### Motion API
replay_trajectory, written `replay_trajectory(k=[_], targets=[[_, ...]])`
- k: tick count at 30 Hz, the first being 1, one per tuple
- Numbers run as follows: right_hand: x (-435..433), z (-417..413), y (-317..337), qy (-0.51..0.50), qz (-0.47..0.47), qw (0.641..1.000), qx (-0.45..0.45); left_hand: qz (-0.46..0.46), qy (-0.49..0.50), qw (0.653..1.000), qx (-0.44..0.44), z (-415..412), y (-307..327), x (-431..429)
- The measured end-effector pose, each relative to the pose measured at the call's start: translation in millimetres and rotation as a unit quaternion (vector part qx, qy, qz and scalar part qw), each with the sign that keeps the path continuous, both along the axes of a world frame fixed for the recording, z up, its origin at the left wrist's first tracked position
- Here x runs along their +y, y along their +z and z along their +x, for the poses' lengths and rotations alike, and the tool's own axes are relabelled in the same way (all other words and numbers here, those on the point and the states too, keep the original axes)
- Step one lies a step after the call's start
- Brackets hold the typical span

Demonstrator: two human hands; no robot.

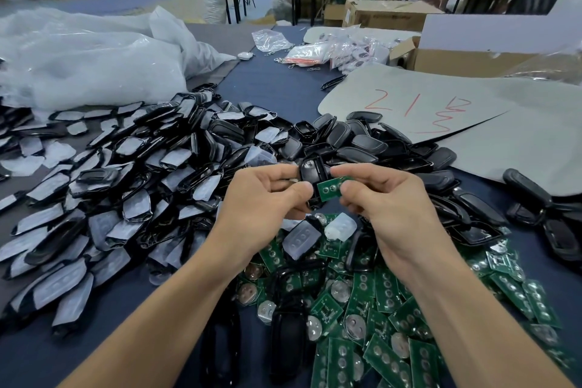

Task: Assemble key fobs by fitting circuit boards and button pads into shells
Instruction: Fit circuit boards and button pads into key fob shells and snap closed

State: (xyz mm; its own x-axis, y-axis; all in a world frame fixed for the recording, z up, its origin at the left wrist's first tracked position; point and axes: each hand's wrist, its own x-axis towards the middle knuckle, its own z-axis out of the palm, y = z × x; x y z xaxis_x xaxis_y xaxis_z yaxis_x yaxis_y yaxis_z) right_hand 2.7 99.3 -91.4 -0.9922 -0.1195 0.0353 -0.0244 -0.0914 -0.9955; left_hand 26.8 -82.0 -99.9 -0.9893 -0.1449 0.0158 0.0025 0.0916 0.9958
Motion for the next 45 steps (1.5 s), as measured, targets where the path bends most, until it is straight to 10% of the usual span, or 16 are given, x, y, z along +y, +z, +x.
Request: replay_trajectory(k=[45], targets=[[-14.4,15.8,-0.5,-0.137,0.253,0.921,0.261,0.003,-0.014,0.999,0.031,11.3,4.7,8.4]])
